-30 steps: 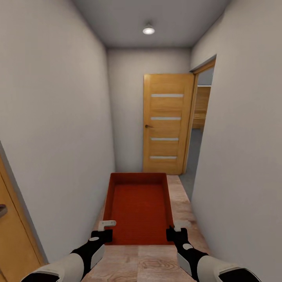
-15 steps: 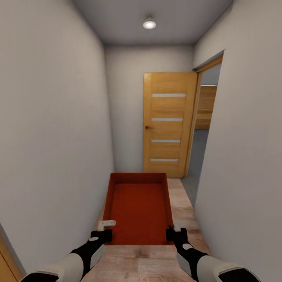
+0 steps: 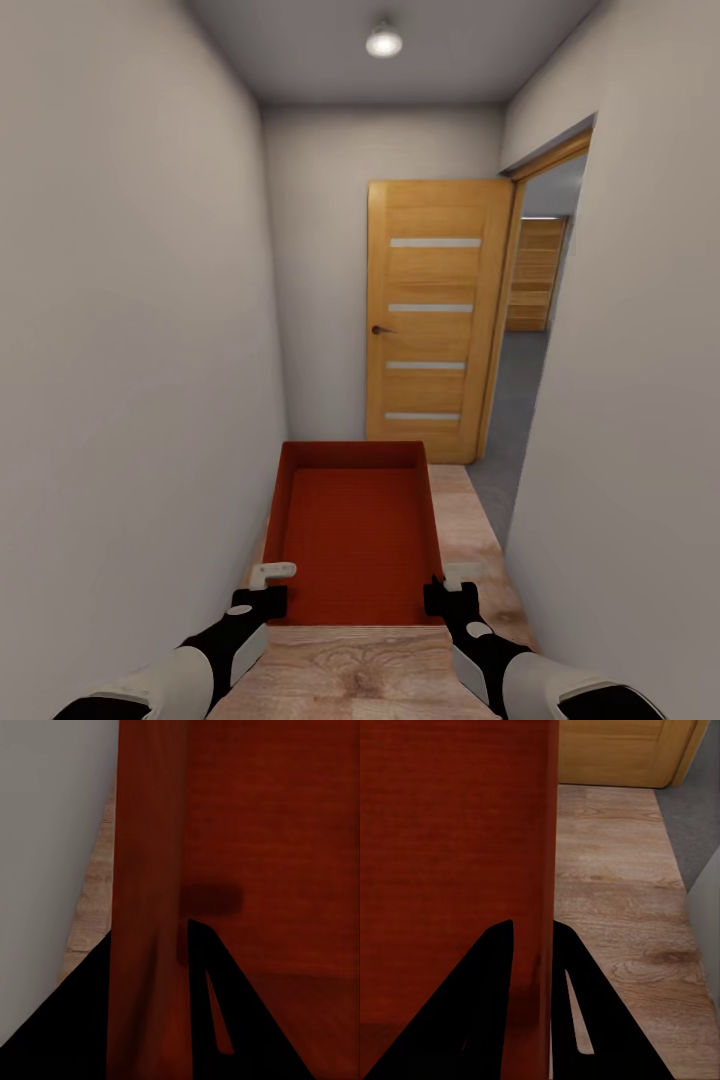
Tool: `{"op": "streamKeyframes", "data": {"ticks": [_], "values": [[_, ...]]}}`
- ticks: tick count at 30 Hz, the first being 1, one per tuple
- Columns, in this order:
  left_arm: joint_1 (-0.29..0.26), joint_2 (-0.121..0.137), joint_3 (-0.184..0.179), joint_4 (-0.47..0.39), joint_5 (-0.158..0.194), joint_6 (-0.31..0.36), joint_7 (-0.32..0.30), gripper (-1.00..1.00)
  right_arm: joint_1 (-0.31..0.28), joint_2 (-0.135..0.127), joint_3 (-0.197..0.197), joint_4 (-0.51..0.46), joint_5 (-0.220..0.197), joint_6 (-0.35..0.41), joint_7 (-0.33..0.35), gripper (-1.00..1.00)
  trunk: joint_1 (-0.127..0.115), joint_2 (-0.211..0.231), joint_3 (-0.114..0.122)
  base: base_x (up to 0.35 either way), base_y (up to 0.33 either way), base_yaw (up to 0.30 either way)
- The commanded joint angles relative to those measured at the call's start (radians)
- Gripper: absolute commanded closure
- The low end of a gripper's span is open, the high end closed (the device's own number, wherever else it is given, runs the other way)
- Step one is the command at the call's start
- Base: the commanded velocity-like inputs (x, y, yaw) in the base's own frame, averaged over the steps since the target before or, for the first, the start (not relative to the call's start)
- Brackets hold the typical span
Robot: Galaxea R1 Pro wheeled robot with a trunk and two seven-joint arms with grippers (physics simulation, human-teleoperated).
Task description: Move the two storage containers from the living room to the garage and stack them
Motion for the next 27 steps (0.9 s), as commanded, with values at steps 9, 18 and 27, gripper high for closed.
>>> {"op": "streamKeyframes", "data": {"ticks": [9,18,27], "values": [[-0.001,0.001,0.053,0.003,0.013,-0.004,0.021,1.0,-0.001,-0.002,0.017,0.002,-0.027,-0.009,-0.001,1.0,0.001,-0.001,0.0,0.323,0.0,0.0],[-0.001,0.002,0.053,0.003,0.013,-0.004,0.021,1.0,-0.001,-0.002,0.017,0.001,-0.027,-0.009,-0.001,1.0,0.001,-0.001,0.0,0.323,0.0,0.0],[-0.001,0.002,0.053,0.003,0.013,-0.004,0.021,1.0,-0.001,-0.002,0.017,0.002,-0.027,-0.009,-0.001,1.0,0.001,-0.001,0.0,0.323,0.0,0.0]]}}
